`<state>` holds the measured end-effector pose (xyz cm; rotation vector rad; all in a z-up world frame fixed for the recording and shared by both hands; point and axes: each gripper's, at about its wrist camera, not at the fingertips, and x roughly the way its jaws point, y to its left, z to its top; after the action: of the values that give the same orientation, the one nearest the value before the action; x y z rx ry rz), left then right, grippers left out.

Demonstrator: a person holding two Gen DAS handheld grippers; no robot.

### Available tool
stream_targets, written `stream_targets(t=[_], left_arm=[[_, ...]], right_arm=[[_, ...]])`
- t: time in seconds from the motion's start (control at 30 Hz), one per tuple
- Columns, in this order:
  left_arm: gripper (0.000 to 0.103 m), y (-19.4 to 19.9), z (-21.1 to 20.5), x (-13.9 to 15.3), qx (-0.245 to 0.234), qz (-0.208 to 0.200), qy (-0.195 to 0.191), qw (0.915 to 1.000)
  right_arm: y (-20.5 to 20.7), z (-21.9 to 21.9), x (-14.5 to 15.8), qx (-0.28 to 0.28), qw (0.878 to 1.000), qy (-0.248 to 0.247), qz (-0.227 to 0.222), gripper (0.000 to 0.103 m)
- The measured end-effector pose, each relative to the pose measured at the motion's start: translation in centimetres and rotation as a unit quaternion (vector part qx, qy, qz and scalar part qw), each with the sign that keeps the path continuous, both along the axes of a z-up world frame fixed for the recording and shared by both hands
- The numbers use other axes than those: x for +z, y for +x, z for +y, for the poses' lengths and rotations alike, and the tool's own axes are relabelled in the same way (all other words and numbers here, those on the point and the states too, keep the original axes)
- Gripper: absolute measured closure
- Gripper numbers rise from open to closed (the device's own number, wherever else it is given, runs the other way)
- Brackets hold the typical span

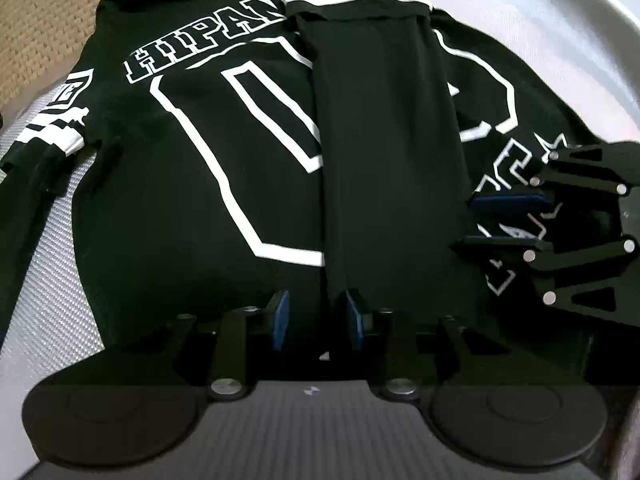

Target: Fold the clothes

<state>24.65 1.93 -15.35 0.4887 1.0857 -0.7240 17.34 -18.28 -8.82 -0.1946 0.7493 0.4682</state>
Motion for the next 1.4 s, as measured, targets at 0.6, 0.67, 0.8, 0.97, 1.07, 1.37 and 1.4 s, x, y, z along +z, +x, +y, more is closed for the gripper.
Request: stream_targets(t=[0.6, 0.67, 0.8, 0.97, 1.07, 1.37, 1.4], left_arm=[[0.066, 5.7, 9.5, 5.1, 0.115, -0.067, -0.003, 0.9911], [0.063, 6.4, 11.7, 5.0, 0.147, -0.068, -0.013, 0.9868], [0.061, 7.9, 15.9, 5.4, 0.213, -0.053, -0.064, 0.9735], [0.060, 8.2, 20.1, 5.1, 0.266, -0.058, -0.098, 0.9573], [0.058, 8.2, 22.6, 4.5, 0.308, -0.062, -0.122, 0.9415], [0.051, 7.3, 31.2, 1.8, 0.439, -0.028, -0.214, 0.8721], [0.051, 7.2, 32.0, 1.7, 0.442, -0.031, -0.205, 0.8725]], right_arm=[[-3.0, 1.0, 1.7, 0.050, 0.996, -0.053, -0.054, 0.070], [-2.6, 1.0, 2.2, 0.048, 0.996, -0.052, -0.058, 0.070], [-1.6, 1.3, 2.8, 0.041, 0.996, -0.050, -0.062, 0.070], [-0.7, 2.6, 3.0, 0.046, 0.995, -0.062, -0.069, 0.070], [-0.3, 3.6, 3.0, 0.049, 0.994, -0.060, -0.071, 0.070], [-0.3, 7.0, 2.1, 0.073, 0.992, -0.071, -0.073, 0.070], [-0.4, 7.2, 1.9, 0.076, 0.992, -0.074, -0.071, 0.070]])
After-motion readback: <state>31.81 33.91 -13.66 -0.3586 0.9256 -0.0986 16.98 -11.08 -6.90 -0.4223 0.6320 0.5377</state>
